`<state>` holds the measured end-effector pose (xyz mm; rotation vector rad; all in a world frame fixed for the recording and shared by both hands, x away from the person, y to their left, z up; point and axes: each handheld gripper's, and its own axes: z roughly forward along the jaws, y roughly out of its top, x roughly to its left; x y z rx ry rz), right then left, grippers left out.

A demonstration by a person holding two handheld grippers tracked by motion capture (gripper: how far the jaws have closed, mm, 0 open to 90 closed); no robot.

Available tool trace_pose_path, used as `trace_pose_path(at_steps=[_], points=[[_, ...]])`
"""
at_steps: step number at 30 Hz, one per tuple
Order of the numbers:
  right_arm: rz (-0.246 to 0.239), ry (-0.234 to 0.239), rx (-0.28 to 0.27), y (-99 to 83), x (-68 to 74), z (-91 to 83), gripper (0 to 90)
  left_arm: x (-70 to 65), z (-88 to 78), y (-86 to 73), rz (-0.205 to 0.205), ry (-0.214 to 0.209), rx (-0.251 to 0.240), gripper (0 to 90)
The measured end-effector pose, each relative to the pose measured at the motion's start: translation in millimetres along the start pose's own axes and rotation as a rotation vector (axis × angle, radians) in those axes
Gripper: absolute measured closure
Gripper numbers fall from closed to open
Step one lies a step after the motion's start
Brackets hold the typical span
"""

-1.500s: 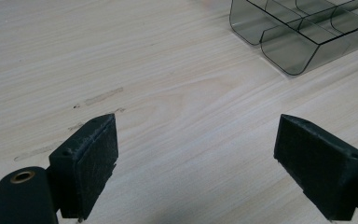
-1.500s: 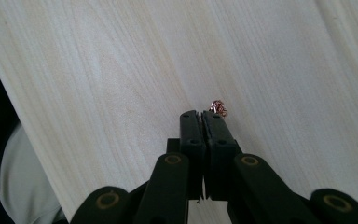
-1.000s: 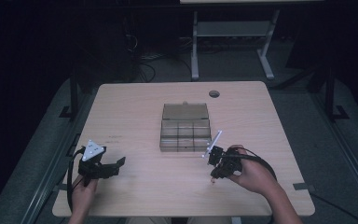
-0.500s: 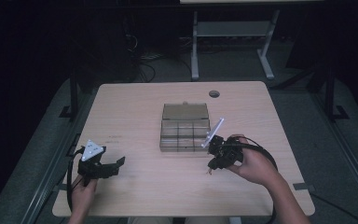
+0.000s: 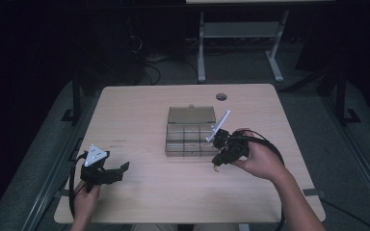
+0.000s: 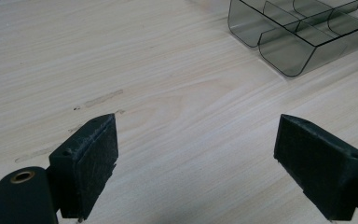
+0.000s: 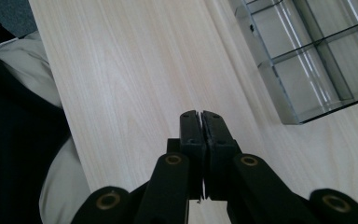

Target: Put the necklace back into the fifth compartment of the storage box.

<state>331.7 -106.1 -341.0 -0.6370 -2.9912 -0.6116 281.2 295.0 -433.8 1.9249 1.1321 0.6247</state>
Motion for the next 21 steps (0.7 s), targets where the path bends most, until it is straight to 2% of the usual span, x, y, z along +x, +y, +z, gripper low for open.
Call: trace_pose_path(at_steps=[21], points=[[-0.009, 0.003, -0.009, 29.3, -14.9, -9.7, 88.0, 1.8, -0.7, -0.6, -0.008, 0.004, -0.006, 13.1]])
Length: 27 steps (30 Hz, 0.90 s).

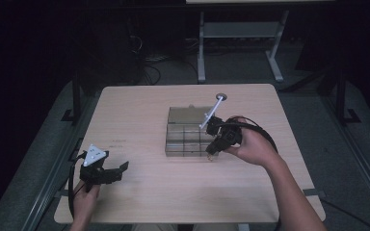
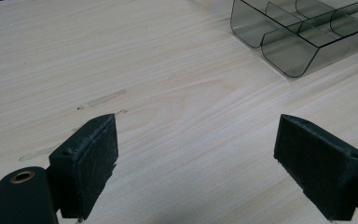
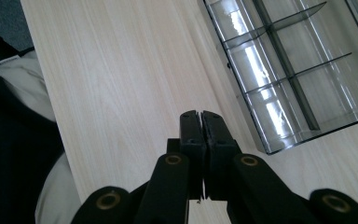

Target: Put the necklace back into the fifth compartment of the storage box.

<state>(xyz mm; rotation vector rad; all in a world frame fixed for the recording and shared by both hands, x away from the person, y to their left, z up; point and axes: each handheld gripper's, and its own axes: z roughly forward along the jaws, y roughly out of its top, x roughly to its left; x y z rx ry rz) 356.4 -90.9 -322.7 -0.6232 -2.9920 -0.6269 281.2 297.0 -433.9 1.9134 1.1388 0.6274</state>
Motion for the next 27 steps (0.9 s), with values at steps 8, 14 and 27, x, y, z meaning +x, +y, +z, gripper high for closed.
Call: trace_pose_path(at_steps=[8, 14, 27], points=[[-0.004, -0.006, 0.002, 10.9, -5.3, -3.2, 88.0, 0.6, -0.1, 0.1, 0.000, 0.002, 0.001, 13.1], [-0.004, -0.009, 0.009, 19.3, -10.2, -1.7, 88.0, 1.1, 0.2, 0.1, 0.000, 0.002, 0.001, 13.1], [-0.001, -0.007, 0.037, 36.7, -21.7, 9.6, 88.0, 1.7, -0.3, -0.1, 0.001, 0.001, 0.008, 13.1]])
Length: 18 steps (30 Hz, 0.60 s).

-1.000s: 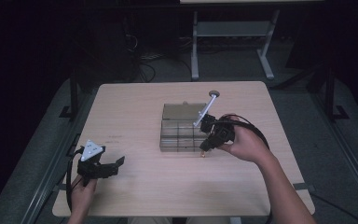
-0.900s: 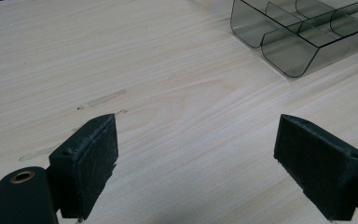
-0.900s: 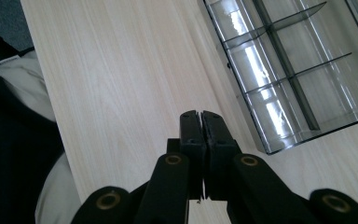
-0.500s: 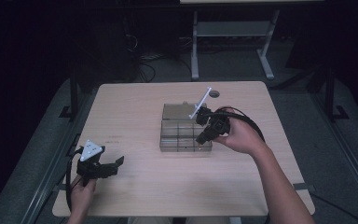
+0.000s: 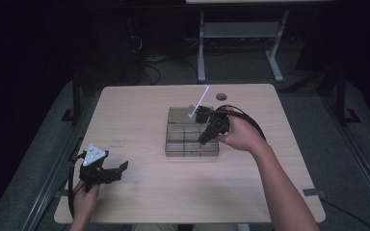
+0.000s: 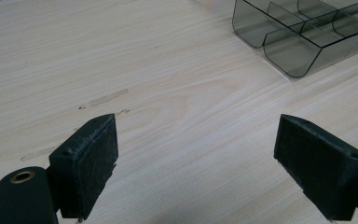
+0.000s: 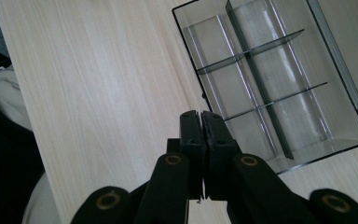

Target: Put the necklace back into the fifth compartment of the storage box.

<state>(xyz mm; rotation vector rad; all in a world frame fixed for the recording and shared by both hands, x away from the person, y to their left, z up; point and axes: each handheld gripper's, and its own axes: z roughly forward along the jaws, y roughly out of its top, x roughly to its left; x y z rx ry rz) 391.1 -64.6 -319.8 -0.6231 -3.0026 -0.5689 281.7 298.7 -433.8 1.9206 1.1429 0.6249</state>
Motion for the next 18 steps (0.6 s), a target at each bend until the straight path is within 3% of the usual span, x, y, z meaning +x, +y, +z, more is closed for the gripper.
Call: trace_pose_path(at_steps=[18], points=[[0.030, 0.004, 0.003, 10.6, -15.7, 12.0, 88.0, 1.5, 0.1, -0.2, -0.011, 0.005, -0.004, 13.1]])
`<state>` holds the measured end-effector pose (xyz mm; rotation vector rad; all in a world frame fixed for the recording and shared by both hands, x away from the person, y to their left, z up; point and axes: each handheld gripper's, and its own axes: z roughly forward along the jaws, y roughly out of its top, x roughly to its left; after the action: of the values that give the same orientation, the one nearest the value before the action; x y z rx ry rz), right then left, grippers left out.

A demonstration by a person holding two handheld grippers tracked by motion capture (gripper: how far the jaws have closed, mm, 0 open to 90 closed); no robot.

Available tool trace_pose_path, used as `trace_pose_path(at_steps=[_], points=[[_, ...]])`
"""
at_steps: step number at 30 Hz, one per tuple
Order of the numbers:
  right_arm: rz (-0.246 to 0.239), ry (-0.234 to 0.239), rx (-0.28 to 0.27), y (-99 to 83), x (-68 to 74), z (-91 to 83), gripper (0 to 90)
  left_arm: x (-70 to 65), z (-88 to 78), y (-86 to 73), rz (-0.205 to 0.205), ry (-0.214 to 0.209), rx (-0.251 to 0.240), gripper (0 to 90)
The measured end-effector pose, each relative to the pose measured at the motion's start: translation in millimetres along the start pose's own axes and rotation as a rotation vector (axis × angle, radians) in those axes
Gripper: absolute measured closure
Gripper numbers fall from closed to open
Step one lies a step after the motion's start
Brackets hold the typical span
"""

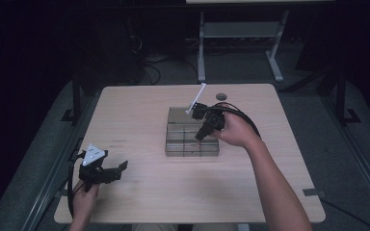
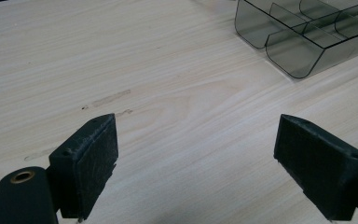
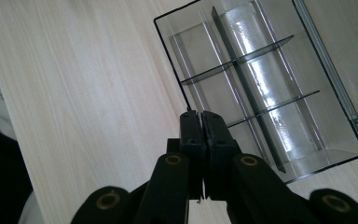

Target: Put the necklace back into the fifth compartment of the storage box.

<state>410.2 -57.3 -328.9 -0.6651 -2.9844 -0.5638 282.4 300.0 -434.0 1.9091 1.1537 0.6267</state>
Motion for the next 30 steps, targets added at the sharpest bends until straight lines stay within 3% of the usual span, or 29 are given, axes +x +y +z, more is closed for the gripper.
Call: trace_pose_path(at_steps=[20, 30], points=[[0.037, 0.003, 0.006, 10.3, -12.9, 18.7, 88.0, -0.1, 0.1, -0.3, 0.004, 0.001, -0.001, 13.1], [0.045, -0.008, 0.059, 15.9, -16.4, 36.5, 87.9, 0.0, -0.4, -0.2, 0.011, 0.002, 0.002, 13.1]])
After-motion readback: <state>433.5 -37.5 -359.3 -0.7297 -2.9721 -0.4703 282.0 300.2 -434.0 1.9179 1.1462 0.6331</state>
